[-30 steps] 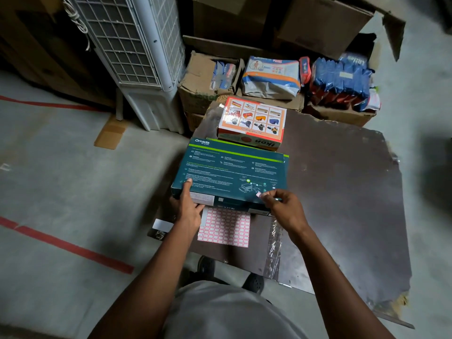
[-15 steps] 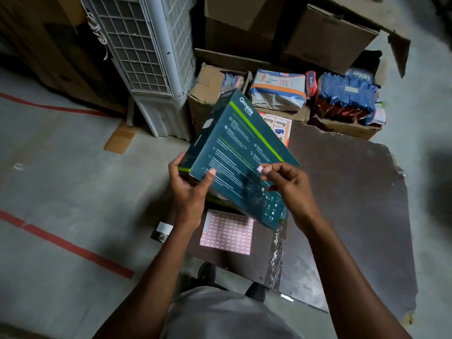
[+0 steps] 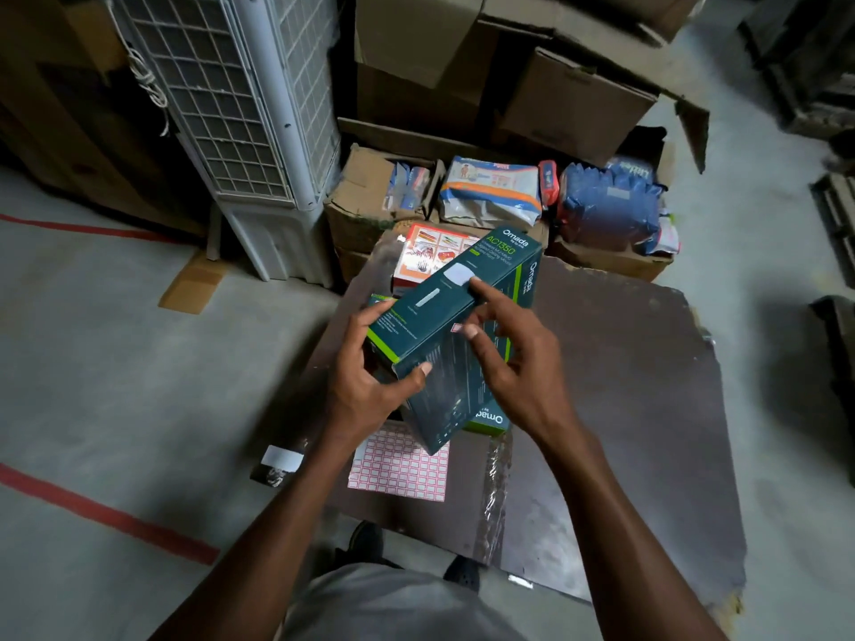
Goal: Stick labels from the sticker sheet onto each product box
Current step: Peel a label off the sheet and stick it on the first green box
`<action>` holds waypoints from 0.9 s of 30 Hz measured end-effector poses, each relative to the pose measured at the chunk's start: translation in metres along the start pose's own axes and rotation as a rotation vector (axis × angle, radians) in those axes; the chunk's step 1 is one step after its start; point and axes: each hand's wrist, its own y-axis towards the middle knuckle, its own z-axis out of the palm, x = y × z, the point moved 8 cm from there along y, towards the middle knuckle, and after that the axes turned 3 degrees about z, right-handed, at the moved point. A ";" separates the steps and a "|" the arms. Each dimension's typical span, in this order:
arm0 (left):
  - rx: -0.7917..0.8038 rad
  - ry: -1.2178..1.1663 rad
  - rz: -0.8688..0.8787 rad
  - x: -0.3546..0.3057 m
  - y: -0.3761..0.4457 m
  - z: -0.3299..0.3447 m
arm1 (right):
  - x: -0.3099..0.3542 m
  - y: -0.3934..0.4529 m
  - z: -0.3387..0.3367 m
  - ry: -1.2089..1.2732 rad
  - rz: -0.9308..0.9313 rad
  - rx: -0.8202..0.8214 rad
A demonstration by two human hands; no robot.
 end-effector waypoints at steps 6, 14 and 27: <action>0.050 0.019 0.000 0.006 0.000 0.009 | -0.006 -0.015 -0.002 -0.069 -0.037 -0.049; 0.247 0.351 0.046 -0.034 0.024 0.017 | -0.021 -0.027 -0.015 -0.039 0.030 -0.104; 0.266 0.756 0.232 -0.065 0.031 0.048 | -0.022 -0.032 -0.020 0.417 0.169 -0.146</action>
